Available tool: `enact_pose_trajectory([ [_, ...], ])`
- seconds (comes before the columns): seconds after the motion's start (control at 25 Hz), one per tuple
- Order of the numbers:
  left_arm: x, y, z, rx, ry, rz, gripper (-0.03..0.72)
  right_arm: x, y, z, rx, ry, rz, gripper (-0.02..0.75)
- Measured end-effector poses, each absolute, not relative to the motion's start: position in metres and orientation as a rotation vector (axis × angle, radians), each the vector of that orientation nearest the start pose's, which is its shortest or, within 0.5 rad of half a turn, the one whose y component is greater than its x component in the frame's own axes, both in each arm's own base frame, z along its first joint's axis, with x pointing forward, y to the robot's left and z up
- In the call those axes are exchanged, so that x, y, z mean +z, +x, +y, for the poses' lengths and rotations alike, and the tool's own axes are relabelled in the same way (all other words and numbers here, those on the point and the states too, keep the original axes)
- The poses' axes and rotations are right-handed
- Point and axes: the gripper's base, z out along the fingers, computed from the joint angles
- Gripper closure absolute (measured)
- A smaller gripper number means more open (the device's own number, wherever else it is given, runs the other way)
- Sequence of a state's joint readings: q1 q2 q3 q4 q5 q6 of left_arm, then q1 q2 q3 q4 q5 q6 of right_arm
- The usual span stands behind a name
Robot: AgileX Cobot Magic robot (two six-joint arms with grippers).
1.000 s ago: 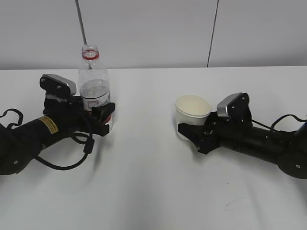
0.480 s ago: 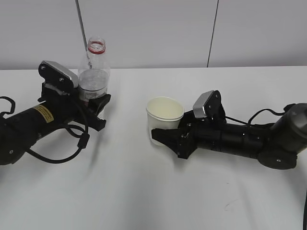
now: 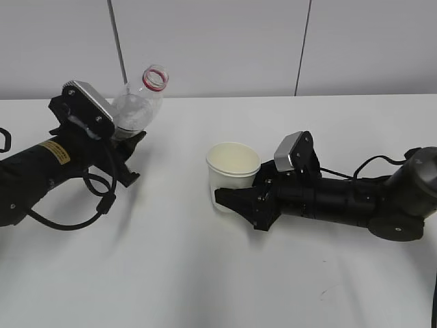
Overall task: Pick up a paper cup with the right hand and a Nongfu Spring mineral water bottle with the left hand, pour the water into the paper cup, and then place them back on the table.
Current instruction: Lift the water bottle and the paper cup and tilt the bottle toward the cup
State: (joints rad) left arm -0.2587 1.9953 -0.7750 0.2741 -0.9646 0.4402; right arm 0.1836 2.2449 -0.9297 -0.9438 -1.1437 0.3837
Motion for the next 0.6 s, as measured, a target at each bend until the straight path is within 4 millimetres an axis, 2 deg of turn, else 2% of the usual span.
enact_pose_trajectory([
  [0.24, 0.130, 0.348, -0.112, 0.157, 0.969, 1.470, 0.291, 0.071, 0.349, 0.139, 0.823, -0.854, 1.654, 0.240],
  [0.6, 0.130, 0.350, -0.108, 0.321, 1.065, 1.407, 0.291, 0.076, 0.351, 0.159, 0.830, -0.911, 1.620, 0.241],
])
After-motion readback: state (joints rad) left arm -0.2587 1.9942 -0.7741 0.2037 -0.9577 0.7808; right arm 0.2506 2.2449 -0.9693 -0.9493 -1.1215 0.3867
